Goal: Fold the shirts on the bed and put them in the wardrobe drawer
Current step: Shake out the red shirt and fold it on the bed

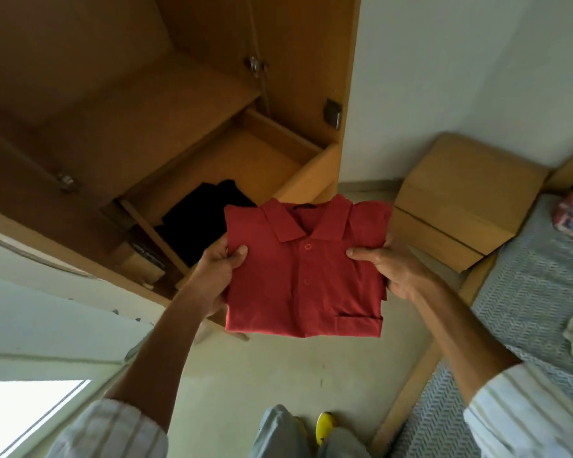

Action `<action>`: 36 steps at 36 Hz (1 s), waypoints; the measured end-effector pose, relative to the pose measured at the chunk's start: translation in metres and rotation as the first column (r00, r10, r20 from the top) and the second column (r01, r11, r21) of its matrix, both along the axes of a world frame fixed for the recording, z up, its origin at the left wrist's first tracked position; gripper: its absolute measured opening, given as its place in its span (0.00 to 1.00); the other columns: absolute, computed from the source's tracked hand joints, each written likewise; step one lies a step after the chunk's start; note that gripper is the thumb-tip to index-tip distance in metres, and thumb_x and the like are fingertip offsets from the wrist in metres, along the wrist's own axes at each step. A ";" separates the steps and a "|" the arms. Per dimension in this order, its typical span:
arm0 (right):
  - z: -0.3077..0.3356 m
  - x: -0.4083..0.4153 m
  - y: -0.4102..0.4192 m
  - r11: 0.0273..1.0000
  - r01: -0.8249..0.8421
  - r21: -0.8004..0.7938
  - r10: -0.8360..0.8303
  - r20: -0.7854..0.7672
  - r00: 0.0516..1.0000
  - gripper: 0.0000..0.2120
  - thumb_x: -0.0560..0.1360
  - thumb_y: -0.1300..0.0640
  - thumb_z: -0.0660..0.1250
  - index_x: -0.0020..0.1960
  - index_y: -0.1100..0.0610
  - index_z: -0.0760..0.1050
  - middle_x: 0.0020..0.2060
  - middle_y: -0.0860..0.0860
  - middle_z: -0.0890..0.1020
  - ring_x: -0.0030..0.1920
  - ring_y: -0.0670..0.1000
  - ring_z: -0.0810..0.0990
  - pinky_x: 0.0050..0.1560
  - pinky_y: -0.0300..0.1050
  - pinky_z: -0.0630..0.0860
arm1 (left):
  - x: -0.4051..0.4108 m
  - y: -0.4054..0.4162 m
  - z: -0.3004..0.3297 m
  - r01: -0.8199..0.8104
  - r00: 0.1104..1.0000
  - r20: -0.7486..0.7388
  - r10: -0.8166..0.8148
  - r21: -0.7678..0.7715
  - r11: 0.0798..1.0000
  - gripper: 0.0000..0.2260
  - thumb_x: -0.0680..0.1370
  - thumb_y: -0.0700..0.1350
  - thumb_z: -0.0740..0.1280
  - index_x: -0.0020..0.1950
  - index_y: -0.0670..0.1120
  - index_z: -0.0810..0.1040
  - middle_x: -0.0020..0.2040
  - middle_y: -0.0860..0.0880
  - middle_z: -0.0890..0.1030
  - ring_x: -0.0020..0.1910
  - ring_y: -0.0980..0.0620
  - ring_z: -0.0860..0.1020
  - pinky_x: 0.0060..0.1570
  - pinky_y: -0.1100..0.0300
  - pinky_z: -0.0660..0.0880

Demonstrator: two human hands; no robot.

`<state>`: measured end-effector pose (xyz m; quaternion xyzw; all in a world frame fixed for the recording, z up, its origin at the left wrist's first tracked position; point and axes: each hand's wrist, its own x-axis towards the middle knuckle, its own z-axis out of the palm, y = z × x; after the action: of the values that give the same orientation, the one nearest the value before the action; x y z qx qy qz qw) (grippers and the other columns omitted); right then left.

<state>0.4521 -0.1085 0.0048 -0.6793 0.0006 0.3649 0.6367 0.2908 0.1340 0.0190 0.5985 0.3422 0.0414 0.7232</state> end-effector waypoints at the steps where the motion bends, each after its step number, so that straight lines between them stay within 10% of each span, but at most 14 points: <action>1: 0.009 0.004 0.003 1.000 -0.018 0.001 0.018 0.001 1.000 0.24 0.68 0.68 0.77 0.61 0.53 0.78 0.50 0.49 0.87 0.50 0.50 0.86 0.56 0.51 0.80 | 0.001 0.002 0.009 -0.006 1.000 0.000 0.006 0.005 1.000 0.13 0.83 0.40 0.62 0.62 0.57 0.78 0.55 0.52 0.85 0.54 0.51 0.84 0.50 0.51 0.82; 8: 0.051 0.031 0.049 0.988 -0.156 -0.016 0.155 -0.049 0.987 0.25 0.69 0.69 0.76 0.62 0.53 0.77 0.50 0.50 0.87 0.50 0.51 0.86 0.46 0.45 0.80 | 0.007 0.034 0.045 -0.071 0.997 -0.037 0.071 -0.004 0.997 0.13 0.84 0.45 0.62 0.66 0.59 0.76 0.58 0.53 0.84 0.57 0.51 0.82 0.53 0.50 0.80; 23: 0.076 0.101 0.185 0.956 -0.287 -0.055 0.282 -0.071 0.957 0.18 0.72 0.67 0.74 0.53 0.48 0.77 0.50 0.50 0.83 0.49 0.51 0.81 0.62 0.57 0.74 | 0.054 0.125 0.025 -0.199 0.977 -0.029 0.212 0.233 0.952 0.10 0.85 0.49 0.59 0.61 0.61 0.76 0.57 0.54 0.81 0.57 0.53 0.80 0.62 0.46 0.77; 36: 0.033 0.161 0.317 0.833 -0.529 -0.164 0.534 -0.013 0.845 0.20 0.74 0.64 0.74 0.61 0.48 0.75 0.53 0.50 0.81 0.53 0.53 0.81 0.55 0.56 0.80 | 0.079 0.183 -0.011 -0.425 0.848 -0.131 0.514 0.411 0.806 0.15 0.85 0.41 0.58 0.72 0.45 0.72 0.56 0.53 0.73 0.56 0.55 0.73 0.46 0.70 0.70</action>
<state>0.6136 0.2080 0.0373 -0.7079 -0.1691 0.5147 0.4532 0.3701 0.3166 0.0084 0.6188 0.5499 0.2118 0.5194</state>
